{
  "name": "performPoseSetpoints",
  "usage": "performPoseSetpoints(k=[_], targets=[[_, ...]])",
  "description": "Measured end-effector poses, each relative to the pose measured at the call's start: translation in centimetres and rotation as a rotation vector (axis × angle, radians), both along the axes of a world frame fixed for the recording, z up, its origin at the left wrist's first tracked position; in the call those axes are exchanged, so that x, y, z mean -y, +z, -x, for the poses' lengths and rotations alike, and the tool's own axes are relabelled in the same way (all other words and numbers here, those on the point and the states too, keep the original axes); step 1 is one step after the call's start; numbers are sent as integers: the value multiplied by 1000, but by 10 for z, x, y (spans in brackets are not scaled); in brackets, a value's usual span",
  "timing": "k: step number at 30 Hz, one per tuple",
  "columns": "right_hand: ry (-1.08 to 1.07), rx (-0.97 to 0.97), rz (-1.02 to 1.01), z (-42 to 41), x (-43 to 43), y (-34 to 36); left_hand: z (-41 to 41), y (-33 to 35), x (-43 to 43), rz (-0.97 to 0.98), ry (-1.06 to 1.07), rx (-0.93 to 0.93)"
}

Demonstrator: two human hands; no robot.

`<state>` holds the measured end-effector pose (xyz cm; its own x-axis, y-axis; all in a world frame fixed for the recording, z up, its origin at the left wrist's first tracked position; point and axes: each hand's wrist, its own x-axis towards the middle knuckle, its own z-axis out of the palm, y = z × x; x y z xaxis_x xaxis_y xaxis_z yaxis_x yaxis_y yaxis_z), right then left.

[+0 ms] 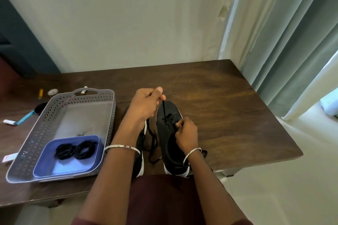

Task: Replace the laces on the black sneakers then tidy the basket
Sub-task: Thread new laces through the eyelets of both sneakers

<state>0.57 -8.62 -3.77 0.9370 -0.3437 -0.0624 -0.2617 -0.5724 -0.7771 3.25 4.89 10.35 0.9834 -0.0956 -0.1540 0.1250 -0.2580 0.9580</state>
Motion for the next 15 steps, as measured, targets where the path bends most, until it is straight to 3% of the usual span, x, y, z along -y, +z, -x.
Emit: performPoseSetpoints(k=[3,6,10,12,15], targets=[[0,11,7,0,3,9,11,2,-9,-115,-10,-6],[-36,-31,-111,0,8,22,26,-1,-21,-228,-38,-72],[11,-339,-382,3,34,46,48,-20,-33,-673,30,19],[101,-429,-243,8,51,60,63,-24,-32,-701,88,130],[156,-376,-69,26,62,98,80,-22,-24,-593,34,109]])
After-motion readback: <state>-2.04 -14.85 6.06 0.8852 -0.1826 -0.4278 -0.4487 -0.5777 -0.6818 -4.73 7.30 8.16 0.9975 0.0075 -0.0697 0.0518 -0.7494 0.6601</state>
